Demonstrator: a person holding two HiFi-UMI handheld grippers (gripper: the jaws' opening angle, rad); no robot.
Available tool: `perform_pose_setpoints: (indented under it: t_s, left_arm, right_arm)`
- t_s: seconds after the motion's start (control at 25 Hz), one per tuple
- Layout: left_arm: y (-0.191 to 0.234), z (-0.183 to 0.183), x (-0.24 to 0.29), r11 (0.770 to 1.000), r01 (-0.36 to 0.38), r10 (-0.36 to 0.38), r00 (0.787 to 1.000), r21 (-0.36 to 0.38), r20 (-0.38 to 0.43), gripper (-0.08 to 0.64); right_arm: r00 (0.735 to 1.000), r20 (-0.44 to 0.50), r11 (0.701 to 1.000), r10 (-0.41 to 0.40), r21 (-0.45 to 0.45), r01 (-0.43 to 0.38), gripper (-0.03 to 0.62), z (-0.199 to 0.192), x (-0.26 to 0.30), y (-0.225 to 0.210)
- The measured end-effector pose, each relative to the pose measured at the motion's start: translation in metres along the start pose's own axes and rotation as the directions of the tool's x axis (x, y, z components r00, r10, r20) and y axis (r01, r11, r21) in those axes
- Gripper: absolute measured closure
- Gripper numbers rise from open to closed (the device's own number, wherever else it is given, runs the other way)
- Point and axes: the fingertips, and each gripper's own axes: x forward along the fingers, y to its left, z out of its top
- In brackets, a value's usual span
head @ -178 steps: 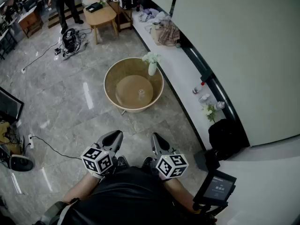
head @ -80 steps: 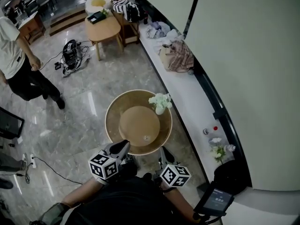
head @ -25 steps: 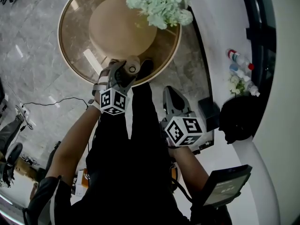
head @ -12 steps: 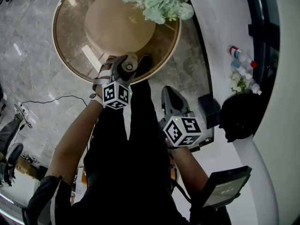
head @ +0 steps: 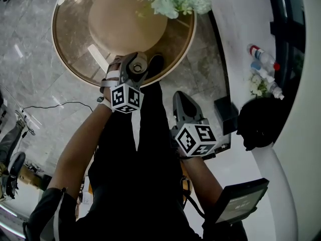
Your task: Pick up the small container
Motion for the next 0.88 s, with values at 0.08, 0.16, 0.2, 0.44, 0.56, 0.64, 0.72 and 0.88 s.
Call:
perform_pose_setpoints:
  t_s: [0.08,0.16,0.2,0.44,0.56,0.64,0.72,0.88]
  left_arm:
    - [0.0,0.0,0.003,1.0,0.003,-0.003,1.0,-0.004,-0.002,0.238]
    - [-0.001,-0.001,0.007,1.0,0.012,-0.012,1.0,-0.006,-0.01,0.238]
    - [-0.001,-0.001,0.01,1.0,0.017,-0.017,1.0,-0.003,-0.013,0.236]
    - [-0.002,-0.001,0.02,0.999,0.039,-0.039,0.999,-0.005,-0.025,0.236]
    - [-0.002,-0.001,0.023,0.999,0.053,-0.053,0.998,-0.007,-0.03,0.236]
    - [-0.001,-0.001,0.023,0.999,0.052,-0.053,0.998,-0.011,-0.027,0.236]
    - [0.0,-0.001,0.023,0.998,0.046,-0.047,0.999,-0.037,-0.025,0.229]
    - [0.007,-0.004,0.022,0.992,0.026,-0.029,0.999,-0.127,-0.024,0.229]
  right_arm:
    - [1.0,-0.003,1.0,-0.001,0.003,0.001,0.586,-0.003,0.001,-0.002]
    - [1.0,-0.005,1.0,-0.003,0.006,0.003,0.584,-0.005,0.001,-0.003]
    - [1.0,-0.006,1.0,-0.004,0.009,0.004,0.586,-0.006,0.001,-0.004]
    - [1.0,-0.015,1.0,0.0,0.021,0.0,0.586,-0.013,0.001,-0.003]
    - [1.0,-0.013,1.0,0.003,0.023,-0.002,0.586,-0.014,0.0,-0.001]
    - [1.0,-0.01,1.0,0.004,0.023,-0.004,0.584,-0.014,-0.001,-0.001]
    - [1.0,-0.007,1.0,0.003,0.026,-0.003,0.585,-0.014,-0.002,-0.002]
    - [1.0,0.0,1.0,-0.001,0.031,0.001,0.584,-0.013,-0.004,-0.006]
